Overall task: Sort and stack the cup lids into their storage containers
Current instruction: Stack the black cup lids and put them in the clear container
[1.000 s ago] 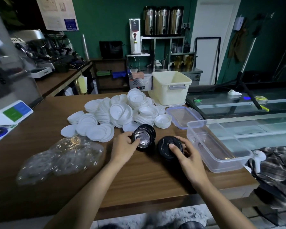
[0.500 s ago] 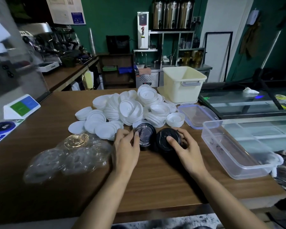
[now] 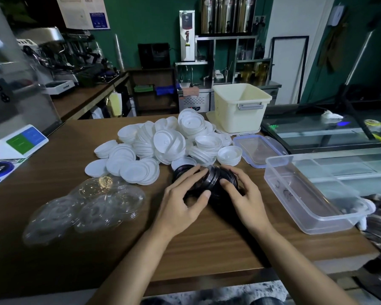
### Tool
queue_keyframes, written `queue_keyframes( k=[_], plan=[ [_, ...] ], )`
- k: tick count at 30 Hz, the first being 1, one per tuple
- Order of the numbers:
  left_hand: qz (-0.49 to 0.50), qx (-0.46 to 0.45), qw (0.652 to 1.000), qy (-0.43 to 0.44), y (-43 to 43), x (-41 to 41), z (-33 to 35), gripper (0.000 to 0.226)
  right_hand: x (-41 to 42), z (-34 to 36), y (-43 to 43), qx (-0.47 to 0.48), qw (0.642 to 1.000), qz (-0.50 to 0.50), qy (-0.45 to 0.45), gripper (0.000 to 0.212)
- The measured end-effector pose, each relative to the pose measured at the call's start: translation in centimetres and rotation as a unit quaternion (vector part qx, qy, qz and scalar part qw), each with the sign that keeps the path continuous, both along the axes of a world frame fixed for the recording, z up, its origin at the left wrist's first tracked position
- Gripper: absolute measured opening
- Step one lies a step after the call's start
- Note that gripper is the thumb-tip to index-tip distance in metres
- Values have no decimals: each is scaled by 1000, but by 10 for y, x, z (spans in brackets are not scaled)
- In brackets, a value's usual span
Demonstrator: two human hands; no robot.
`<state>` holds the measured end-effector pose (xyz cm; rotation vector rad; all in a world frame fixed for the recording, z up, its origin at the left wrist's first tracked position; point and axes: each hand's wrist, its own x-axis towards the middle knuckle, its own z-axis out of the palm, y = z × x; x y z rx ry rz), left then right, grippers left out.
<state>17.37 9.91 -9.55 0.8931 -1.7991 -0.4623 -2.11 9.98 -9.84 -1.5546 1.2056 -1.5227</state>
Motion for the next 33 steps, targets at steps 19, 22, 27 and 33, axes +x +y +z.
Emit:
queue_keyframes(
  k=[19,22,27,33],
  plan=[
    [78,95,989,86,-3,-4,0,60,-2,3,5,16,998,60,-23,43],
    [67,120,986,99,-2,-4,0,70,-1,2,3,19,998,61,-22,40],
    [64,112,984,121,-1,-5,2,56,-2,2,2,17,997,63,-44,41],
    [73,135,983,104,-3,-8,-3,42,0,6,9,29,995,87,-31,33]
  ],
)
